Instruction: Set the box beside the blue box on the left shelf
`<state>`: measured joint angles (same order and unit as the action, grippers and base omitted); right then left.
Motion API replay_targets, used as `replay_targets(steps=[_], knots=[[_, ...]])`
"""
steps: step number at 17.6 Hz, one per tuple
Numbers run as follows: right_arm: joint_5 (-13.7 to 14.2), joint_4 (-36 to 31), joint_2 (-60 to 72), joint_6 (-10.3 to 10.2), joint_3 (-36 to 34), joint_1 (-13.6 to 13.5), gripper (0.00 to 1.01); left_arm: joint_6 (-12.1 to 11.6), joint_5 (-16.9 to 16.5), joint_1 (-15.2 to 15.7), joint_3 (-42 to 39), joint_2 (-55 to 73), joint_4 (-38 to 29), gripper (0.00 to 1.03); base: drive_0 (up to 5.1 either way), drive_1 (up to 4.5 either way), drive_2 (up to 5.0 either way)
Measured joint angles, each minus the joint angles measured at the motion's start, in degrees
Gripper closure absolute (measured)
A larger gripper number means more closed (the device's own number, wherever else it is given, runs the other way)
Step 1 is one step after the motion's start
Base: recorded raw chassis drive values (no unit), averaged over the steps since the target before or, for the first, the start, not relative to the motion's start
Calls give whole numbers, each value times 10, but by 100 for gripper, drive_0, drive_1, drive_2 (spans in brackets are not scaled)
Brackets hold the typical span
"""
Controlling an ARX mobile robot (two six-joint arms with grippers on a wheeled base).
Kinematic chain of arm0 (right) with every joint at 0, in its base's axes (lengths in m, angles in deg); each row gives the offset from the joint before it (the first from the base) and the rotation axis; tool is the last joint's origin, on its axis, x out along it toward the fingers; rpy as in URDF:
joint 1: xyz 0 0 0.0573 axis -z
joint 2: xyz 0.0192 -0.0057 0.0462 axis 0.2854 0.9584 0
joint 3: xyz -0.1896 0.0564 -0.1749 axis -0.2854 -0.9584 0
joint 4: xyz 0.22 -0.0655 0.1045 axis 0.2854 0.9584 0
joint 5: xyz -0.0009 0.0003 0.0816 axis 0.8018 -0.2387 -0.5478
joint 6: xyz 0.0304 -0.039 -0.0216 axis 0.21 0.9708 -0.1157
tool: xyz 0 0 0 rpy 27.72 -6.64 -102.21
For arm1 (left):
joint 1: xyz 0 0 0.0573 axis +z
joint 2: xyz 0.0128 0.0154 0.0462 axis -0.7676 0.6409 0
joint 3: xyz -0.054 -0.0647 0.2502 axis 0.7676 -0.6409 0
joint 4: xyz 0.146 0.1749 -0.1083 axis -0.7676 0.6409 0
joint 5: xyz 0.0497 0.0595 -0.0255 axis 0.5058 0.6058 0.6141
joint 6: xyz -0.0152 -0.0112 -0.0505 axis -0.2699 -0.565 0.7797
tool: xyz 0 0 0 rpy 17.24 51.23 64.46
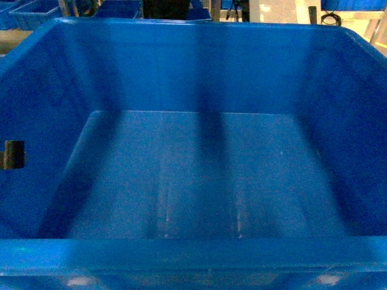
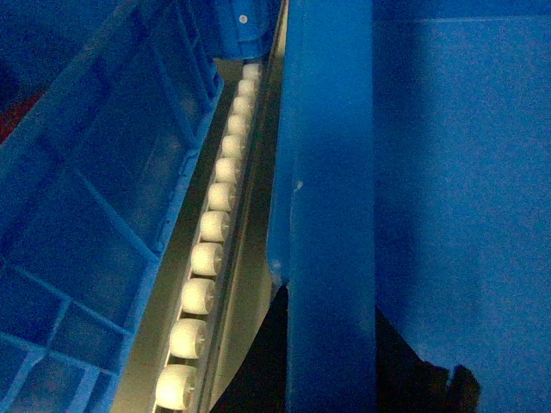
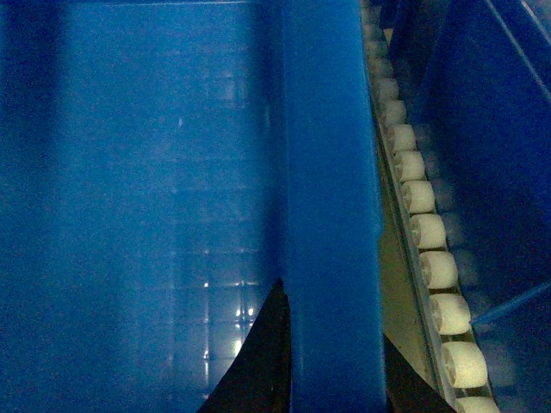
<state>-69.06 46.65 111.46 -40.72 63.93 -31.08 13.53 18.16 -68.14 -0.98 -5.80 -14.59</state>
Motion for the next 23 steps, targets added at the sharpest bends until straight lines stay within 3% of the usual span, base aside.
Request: replay_targets(steps=[7,11,12,13,14,17,19,20,21,22,23], knots=[[2,10,31,6,1,6,92,39,-36,0,31,73,50,92,0,0,0],[4,14,29,0,-1,6,92,33,-38,0,43,86,50,92,0,0,0],[12,13,26,-1,-3,1,86,36,-27,-3,41,86,39,85,0,0,0],[43,0,18,4,-5,-12,76,36,12,-12,36,87,14,77,0,0,0],[39,-29,-9,2,-6,-19,65,34,29,-16,36,78,-10,66,0,0,0],[67,-134,-86,20,-2,-65,30,36,45,-11,28,14,-100,31,0,0,0],[90,-170,-94,41,-10,-73,8,22,54,-10,5,-8,-149,8,0,0,0],[117,-171,-102,57,-20,-73,2,13,69,-9,-4,-21,-153,4,0,0,0],[121,-171,-101,64,-21,-73,3,10,73,-6,-5,-25,-156,5,0,0,0],[114,-206,-101,75,-29,-72,5,-2,54,-1,-15,-22,-195,7,0,0,0],[76,-296,-110,91,-66,-60,16,-24,-32,21,-55,-30,-295,18,0,0,0]])
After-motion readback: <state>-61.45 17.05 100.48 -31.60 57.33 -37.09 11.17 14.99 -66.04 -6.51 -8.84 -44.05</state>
